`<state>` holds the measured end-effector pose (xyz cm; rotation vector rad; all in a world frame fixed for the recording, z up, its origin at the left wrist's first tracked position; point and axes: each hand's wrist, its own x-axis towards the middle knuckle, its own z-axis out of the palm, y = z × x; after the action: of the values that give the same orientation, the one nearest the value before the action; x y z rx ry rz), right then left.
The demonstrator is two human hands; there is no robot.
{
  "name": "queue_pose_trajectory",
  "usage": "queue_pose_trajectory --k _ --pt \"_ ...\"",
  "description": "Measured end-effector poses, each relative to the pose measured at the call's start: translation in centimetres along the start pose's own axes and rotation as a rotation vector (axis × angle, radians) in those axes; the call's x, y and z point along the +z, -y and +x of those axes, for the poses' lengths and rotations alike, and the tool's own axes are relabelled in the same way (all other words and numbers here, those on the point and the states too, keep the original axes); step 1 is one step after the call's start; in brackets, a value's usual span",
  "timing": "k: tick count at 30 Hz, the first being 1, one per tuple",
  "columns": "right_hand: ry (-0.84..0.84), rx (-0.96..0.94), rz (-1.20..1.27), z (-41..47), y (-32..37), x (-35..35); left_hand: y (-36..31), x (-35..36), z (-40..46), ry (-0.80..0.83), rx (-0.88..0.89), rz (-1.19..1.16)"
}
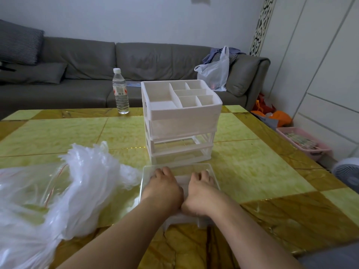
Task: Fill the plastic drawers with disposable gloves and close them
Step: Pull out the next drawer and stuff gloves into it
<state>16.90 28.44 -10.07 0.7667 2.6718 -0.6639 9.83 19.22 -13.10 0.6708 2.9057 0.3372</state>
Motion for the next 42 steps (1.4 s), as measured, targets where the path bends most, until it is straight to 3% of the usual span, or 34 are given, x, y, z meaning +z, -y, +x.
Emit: queue_pose_trajectory --k 3,8,11,15,18,23,25,29,31,33,38,42 --pt "0.009 -0.002 -0.025 0.2 0.1 0.3 0.8 -0.7 0.2 0.112 0.093 0.072" --pt "-0.07 0.021 -0.05 0.3 0.3 0.3 1.1 -4.7 -2.2 0.175 0.114 -0.202" --pt "-0.222 -0.066 0.104 -0.7 0.1 -0.3 2.4 -6.9 -5.3 0.023 0.245 -0.308" --pt "-0.468 -0.112 0.133 -3.2 1.0 -1.6 6.5 -8.8 -9.8 -0.238 0.342 -0.417" --pt "-0.582 -0.189 0.215 -4.9 3.0 -1.7 11.1 -9.5 -12.5 -0.35 0.237 -0.387" --pt "-0.686 -0.324 0.286 -7.0 5.4 -0.5 19.7 -12.1 -13.4 -0.475 -0.13 -0.411" --pt "-0.705 -0.403 0.307 -7.7 6.4 0.3 22.6 -13.3 -13.1 -0.393 -0.188 -0.407" --pt "-0.649 -0.566 0.32 -8.1 7.9 2.3 25.0 -11.9 -13.2 0.126 -0.121 -0.17" --pt "-0.594 -0.65 0.299 -7.9 8.5 3.4 25.0 -10.0 -13.1 0.232 -0.135 0.02" --pt "-0.556 -0.712 0.25 -7.8 9.2 4.4 24.8 -8.6 -12.6 0.189 -0.133 0.105" --pt "-0.476 -0.759 0.195 -7.7 10.0 6.0 25.1 -9.7 -12.0 0.027 -0.18 -0.042" --pt "-0.465 -0.777 0.257 -8.0 10.1 6.0 25.7 -13.0 -12.7 -0.293 -0.21 -0.479"
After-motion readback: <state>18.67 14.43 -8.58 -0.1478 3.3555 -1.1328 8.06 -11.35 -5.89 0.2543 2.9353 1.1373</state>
